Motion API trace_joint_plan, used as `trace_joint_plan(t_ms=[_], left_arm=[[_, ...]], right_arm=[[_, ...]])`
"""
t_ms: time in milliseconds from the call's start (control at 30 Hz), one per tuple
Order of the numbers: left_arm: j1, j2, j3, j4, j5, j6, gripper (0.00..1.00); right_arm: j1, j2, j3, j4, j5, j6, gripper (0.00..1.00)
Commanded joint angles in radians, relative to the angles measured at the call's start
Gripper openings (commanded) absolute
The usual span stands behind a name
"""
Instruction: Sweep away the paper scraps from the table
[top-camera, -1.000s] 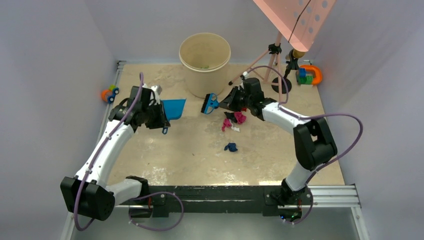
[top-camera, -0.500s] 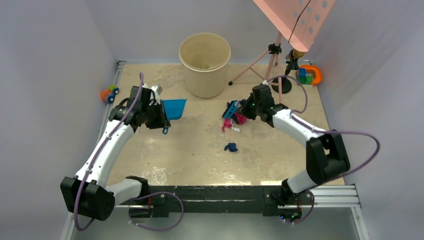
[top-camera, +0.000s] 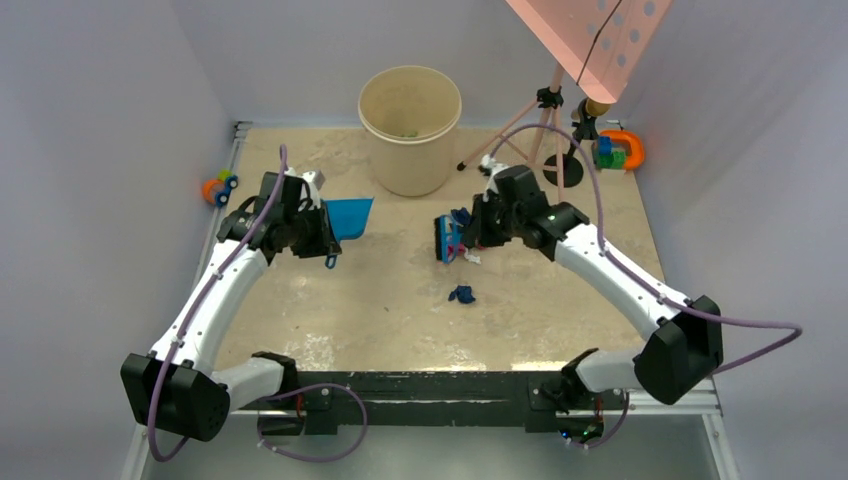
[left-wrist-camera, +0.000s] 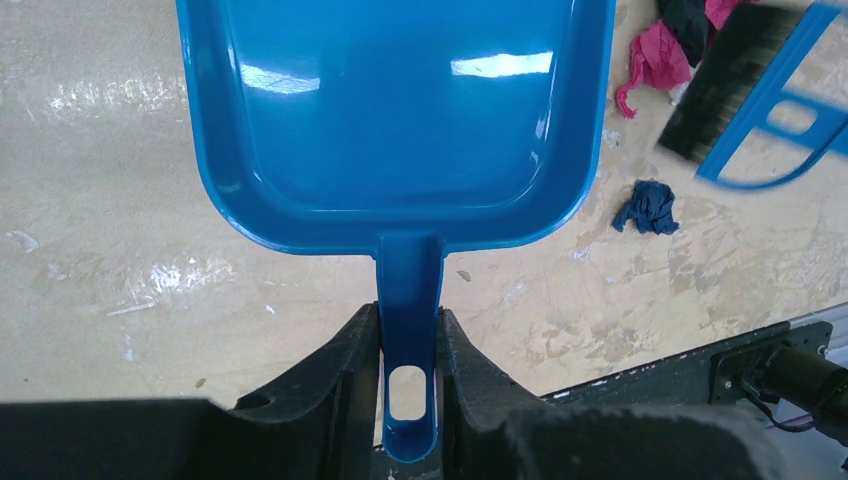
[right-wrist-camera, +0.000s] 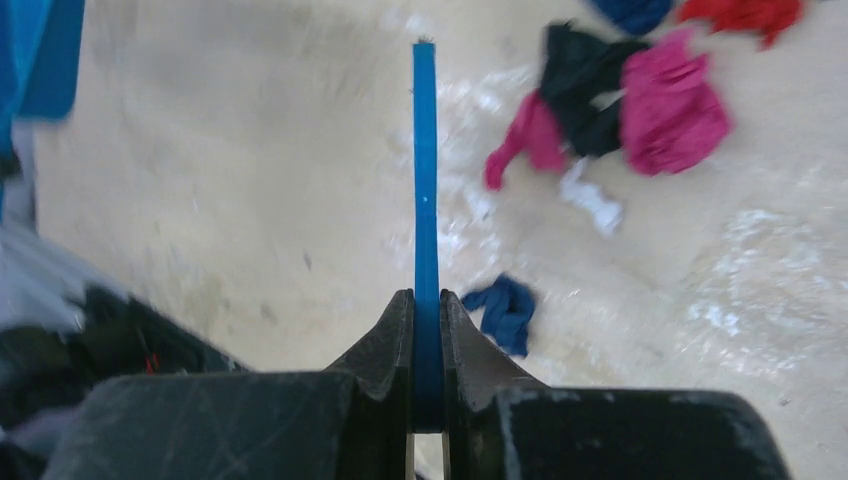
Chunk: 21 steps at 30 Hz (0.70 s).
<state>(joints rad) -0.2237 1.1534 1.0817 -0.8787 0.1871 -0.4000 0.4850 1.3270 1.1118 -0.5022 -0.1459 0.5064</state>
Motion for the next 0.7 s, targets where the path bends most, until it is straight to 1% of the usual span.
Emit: trace_joint_plan(t_ms=[0, 133, 367, 467, 567, 667], left_arm=[[0.0, -0.002, 0.016, 0.024, 0.009, 0.022, 0.0], [0.0, 0.007, 0.015, 0.023, 0.014, 0.021, 0.0], [-0.001, 0.014, 0.016, 0.03, 0.027, 0.022, 0.0], [-0.001, 0.016, 0.023, 0.027, 0.019, 0.024, 0.0], [-0.001, 0.016, 0.023, 0.022, 0.013, 0.026, 0.0], [-0.002, 0.011, 0.019, 0.021, 0.006, 0.026, 0.0]], right_arm=[[0.168, -0.003, 0.076, -0.216, -0.016, -0.176, 0.0], [0.229, -0.063, 0.009, -0.27, 0.022, -0.134, 0.0], [0.24, -0.239, -0.183, -0.311, 0.066, -0.075, 0.0], [0.239, -0.285, -0.205, -0.289, 0.082, -0.043, 0.0], [0.24, -0.287, -0.208, -0.281, 0.196, 0.002, 0.0], [0.24, -0.243, -0.214, -0.237, 0.283, 0.033, 0.0]])
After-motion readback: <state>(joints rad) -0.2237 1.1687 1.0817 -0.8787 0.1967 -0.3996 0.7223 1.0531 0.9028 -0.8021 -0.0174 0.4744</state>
